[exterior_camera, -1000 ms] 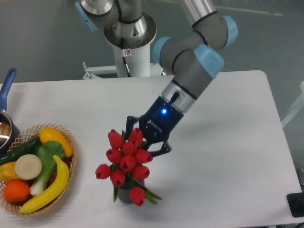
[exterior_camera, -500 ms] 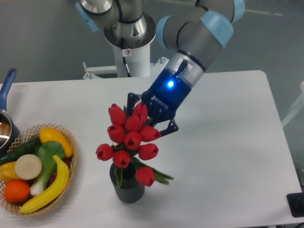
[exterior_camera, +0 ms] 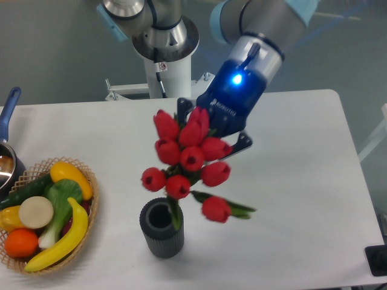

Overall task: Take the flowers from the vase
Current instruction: 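Lift the gripped tulips up out of the grey vase, then carry the tulips up and away from the vase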

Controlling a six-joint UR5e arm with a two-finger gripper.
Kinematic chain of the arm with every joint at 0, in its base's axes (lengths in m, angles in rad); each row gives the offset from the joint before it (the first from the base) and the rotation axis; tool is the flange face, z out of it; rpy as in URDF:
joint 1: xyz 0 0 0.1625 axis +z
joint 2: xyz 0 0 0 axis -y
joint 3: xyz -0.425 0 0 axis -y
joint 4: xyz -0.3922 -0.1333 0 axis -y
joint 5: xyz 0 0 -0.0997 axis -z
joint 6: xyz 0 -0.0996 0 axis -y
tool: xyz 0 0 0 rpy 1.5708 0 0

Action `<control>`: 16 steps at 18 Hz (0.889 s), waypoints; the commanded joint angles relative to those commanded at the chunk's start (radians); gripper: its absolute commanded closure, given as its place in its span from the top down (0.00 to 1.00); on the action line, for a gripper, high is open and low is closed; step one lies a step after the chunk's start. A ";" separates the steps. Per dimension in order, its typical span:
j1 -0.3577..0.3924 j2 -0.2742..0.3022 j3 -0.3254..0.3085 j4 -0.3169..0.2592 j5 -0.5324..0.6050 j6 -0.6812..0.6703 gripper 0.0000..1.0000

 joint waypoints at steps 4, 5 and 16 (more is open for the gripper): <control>0.055 0.008 0.006 -0.003 0.153 0.066 0.00; 0.071 0.008 0.000 -0.005 0.166 0.069 0.00; 0.121 -0.018 -0.104 -0.020 0.661 0.245 0.00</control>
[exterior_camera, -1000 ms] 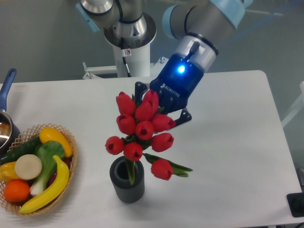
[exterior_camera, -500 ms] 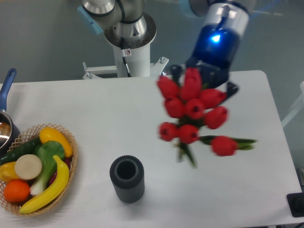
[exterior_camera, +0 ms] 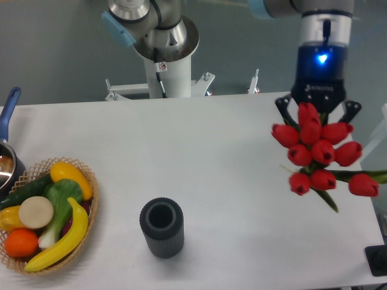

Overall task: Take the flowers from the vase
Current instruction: 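Carry the tulips up and away from the vase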

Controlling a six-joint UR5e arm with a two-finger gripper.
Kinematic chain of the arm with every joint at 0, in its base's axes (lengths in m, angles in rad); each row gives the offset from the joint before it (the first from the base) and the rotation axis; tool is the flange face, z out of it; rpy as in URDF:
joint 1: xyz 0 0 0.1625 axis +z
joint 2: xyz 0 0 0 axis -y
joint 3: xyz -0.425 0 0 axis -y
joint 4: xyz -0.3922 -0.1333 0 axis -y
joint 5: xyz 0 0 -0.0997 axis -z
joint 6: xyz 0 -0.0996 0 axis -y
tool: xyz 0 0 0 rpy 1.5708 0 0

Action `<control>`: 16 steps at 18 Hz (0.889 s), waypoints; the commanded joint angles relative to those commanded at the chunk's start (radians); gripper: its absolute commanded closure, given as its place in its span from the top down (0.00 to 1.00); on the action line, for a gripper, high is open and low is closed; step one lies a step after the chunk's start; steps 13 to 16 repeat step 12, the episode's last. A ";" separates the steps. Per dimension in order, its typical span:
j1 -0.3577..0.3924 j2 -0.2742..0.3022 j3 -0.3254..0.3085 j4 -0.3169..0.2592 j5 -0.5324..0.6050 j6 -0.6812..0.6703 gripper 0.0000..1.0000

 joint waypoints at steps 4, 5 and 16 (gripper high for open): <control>-0.002 -0.015 -0.040 -0.046 0.130 0.055 0.03; -0.006 -0.015 -0.048 -0.066 0.176 0.084 0.04; -0.012 -0.057 -0.055 -0.196 0.315 0.126 0.04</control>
